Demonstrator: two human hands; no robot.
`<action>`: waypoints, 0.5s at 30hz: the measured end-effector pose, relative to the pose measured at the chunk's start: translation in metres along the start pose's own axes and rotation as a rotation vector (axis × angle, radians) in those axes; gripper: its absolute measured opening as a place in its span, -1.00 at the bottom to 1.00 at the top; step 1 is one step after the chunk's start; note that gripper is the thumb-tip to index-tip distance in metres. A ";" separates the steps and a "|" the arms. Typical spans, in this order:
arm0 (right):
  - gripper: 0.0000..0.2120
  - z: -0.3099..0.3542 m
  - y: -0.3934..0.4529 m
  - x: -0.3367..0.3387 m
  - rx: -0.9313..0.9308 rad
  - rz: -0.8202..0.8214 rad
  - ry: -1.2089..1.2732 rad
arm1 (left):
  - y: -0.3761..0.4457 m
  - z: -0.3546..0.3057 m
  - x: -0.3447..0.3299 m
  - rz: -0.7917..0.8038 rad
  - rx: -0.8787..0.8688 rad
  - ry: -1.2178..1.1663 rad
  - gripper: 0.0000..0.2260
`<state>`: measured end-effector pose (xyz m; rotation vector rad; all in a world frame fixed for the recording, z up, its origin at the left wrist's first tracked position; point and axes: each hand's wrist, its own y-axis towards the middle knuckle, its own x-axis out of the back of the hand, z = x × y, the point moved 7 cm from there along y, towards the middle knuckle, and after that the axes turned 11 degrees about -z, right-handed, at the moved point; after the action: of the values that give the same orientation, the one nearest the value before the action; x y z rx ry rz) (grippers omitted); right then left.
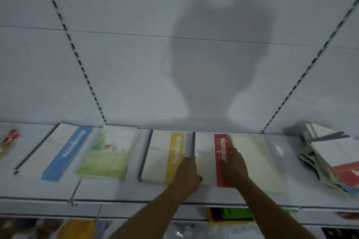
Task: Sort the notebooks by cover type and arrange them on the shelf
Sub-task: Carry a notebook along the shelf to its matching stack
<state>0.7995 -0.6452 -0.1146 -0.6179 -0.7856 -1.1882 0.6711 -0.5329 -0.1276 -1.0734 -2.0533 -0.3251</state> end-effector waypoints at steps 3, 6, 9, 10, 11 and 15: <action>-0.63 -0.004 0.001 -0.010 -0.008 -0.009 -0.097 | -0.001 0.001 -0.005 -0.011 -0.007 0.037 -0.49; -0.59 0.005 -0.007 -0.004 0.003 0.010 -0.245 | 0.001 -0.004 -0.003 -0.018 -0.017 0.063 -0.49; -0.57 0.014 -0.008 -0.003 0.148 -0.008 -0.454 | 0.001 -0.008 0.001 -0.007 0.006 0.092 -0.50; -0.58 0.019 -0.008 -0.004 0.200 -0.013 -0.463 | -0.001 -0.009 0.004 -0.013 0.018 0.102 -0.51; -0.60 0.026 -0.008 -0.004 0.255 -0.006 -0.428 | -0.003 -0.009 0.011 -0.034 0.035 0.096 -0.53; -0.63 0.076 -0.004 -0.015 0.414 0.050 -0.135 | -0.016 -0.004 0.069 -0.193 0.115 0.060 -0.53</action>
<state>0.7769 -0.5788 -0.0817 -0.3733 -1.0888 -0.9075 0.6374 -0.5044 -0.0721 -0.7897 -2.0986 -0.3274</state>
